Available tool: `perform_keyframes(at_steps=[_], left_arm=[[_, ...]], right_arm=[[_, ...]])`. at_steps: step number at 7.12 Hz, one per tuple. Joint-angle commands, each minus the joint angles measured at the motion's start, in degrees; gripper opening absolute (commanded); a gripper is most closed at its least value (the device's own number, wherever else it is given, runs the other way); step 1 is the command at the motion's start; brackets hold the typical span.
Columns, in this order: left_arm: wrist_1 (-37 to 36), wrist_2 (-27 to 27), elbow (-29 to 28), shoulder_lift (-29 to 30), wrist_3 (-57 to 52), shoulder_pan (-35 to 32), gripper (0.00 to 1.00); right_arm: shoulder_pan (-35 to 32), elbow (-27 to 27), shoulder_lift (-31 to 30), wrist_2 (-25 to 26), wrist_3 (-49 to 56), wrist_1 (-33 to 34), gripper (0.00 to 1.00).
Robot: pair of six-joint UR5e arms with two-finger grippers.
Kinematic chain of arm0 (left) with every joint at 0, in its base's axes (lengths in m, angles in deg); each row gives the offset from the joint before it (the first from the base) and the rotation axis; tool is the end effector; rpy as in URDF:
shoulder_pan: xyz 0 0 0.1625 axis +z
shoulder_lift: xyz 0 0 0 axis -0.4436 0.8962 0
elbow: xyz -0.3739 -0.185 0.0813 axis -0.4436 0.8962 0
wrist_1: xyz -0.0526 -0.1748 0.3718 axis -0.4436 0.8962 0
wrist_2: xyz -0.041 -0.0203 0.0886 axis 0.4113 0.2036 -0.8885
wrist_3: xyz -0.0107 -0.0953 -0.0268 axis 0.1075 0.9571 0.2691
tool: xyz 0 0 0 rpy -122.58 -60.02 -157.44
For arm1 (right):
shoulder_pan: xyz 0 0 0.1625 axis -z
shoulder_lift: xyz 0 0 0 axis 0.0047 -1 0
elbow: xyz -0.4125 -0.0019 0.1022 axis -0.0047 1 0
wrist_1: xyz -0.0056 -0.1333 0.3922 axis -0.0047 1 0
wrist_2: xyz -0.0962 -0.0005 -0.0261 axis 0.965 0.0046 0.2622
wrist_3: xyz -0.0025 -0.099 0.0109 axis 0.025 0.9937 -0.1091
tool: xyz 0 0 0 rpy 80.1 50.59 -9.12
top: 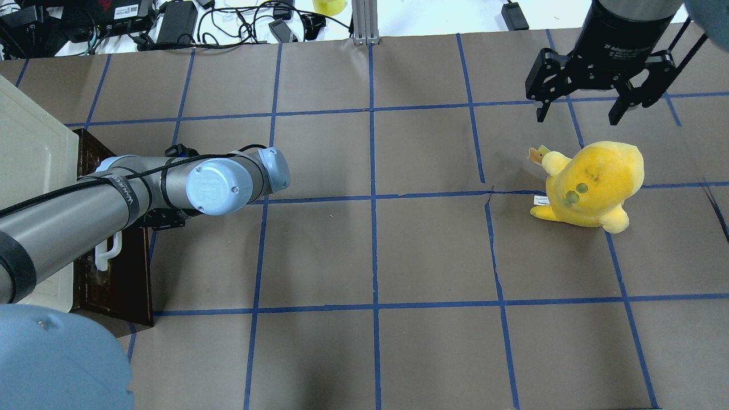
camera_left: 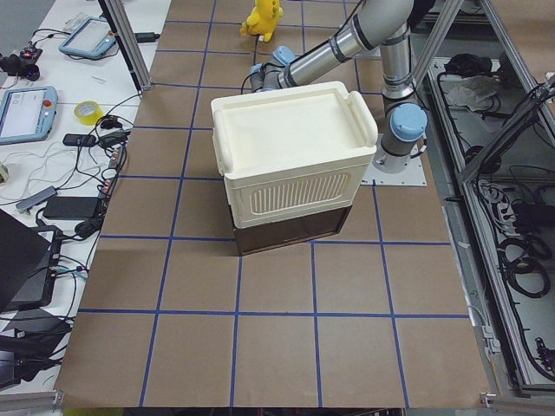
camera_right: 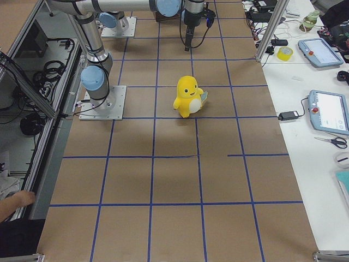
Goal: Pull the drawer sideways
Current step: 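Lower the left gripper onto the white handle and close it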
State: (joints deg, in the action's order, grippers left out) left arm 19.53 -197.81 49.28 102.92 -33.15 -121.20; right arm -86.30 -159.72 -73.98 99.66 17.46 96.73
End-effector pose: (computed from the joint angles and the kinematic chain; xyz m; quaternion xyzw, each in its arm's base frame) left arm -0.0800 -0.4841 0.1811 -0.0527 0.7665 0.0677 0.6365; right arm 0.0977 -0.5061 0.5036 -0.0831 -0.9955 -0.0360 0.0285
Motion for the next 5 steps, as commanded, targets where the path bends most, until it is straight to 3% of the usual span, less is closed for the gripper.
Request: perform_keyframes(at_steps=[1, 3, 4, 5], left_arm=[[0.1, -0.1, 0.0, 0.1, -0.5, 0.0, 0.42], [0.1, -0.1, 0.2, 0.1, -0.2, 0.0, 0.35], [0.1, -0.1, 0.2, 0.2, 0.0, 0.0, 0.24], [0.0, -0.1, 0.2, 0.3, 0.0, 0.0, 0.23]], right_arm=[[0.0, 0.0, 0.0, 0.0, 0.0, 0.0, 1.00], [0.0, 0.0, 0.0, 0.0, 0.0, 0.0, 1.00], [0.0, 0.0, 0.0, 0.0, 0.0, 0.0, 1.00], [0.0, 0.0, 0.0, 0.0, 0.0, 0.0, 1.00]])
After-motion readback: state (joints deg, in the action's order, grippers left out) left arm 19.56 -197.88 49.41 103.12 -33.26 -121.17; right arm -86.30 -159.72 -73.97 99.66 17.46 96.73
